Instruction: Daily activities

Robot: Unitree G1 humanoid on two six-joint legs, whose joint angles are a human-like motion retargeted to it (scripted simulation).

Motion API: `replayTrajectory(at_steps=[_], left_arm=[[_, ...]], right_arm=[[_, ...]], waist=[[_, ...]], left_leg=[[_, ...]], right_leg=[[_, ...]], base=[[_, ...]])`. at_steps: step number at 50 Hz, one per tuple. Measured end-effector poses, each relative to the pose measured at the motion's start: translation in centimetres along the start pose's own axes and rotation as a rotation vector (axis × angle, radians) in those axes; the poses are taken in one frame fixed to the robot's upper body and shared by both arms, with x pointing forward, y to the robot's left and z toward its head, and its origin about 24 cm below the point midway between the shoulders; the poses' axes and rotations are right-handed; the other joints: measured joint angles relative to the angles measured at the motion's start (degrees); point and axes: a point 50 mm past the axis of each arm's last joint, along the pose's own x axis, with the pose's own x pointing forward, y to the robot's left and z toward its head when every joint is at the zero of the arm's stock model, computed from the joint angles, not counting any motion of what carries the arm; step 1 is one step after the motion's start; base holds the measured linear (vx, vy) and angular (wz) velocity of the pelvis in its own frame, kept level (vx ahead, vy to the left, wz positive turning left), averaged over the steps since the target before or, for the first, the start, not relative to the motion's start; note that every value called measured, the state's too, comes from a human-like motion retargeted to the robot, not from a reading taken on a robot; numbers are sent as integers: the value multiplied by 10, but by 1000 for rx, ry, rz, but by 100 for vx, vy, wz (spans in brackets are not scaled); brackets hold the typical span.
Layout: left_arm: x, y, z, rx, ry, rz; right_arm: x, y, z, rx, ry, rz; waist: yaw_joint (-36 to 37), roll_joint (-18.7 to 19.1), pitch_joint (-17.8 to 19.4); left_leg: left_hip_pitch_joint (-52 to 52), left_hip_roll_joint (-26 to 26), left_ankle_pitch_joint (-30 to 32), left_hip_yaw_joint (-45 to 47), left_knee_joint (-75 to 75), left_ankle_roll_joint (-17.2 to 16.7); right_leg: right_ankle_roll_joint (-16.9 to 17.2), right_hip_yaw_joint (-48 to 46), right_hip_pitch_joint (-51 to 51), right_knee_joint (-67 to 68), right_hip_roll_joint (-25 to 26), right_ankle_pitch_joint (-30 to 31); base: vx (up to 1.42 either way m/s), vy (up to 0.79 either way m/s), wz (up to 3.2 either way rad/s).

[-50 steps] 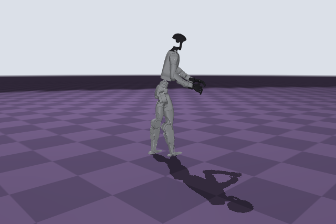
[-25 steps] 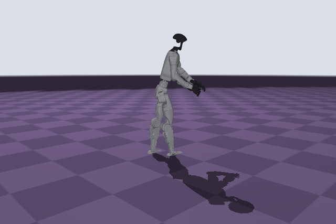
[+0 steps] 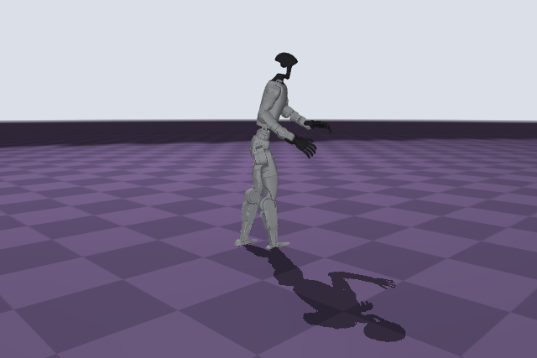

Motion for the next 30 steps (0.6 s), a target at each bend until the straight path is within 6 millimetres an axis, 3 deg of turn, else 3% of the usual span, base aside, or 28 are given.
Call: replayTrajectory(at_steps=[8, 11, 14, 18, 22, 26, 30], left_arm=[[12, 14, 9, -60, -14, 138], [10, 13, 9, -97, 10, 165], [3, 7, 5, -144, 60, 175], [-10, -1, -1, -214, 138, 198], [-21, -5, -5, -279, 198, 243], [-24, -7, -4, -324, 218, 281], [-21, -6, -4, -341, 223, 304]], right_arm=[[-27, 0, -79, -94, 366, 1], [-34, 8, -91, -105, 420, 32], [-30, 15, -85, -92, 386, 37], [-10, 20, -47, -54, 188, -18], [12, 19, 22, -4, -125, -113], [22, 20, 97, 50, -426, -174], [25, 32, 149, 86, -618, -146]], waist=[[10, 17, 25], [14, 20, 37], [15, 19, 48], [12, 15, 62], [14, 9, 69], [26, -1, 69], [44, -13, 65]], left_leg=[[-1, -9, 1, 1, -9, 6], [-2, -12, 0, 4, -12, 8], [-4, -14, -1, 8, -12, 9], [-8, -15, -1, 15, -8, 12], [-12, -13, 0, 25, 1, 17], [-18, -10, -1, 36, 17, 25], [-28, -5, -7, 43, 39, 32]], right_leg=[[0, -2, -4, 0, -6, 3], [0, -4, -7, 0, -8, 5], [0, -8, -9, 0, -9, 8], [0, -17, -11, 0, -12, 14], [0, -34, -15, 7, -18, 21], [0, -56, -22, 22, -28, 24], [0, -76, -30, 34, -38, 22]], base=[[-2, 5, -2], [0, 0, 0], [0, 0, 0], [-4, 3, -24], [-4, 3, -33], [-5, 4, -33], [-3, 2, -17]])
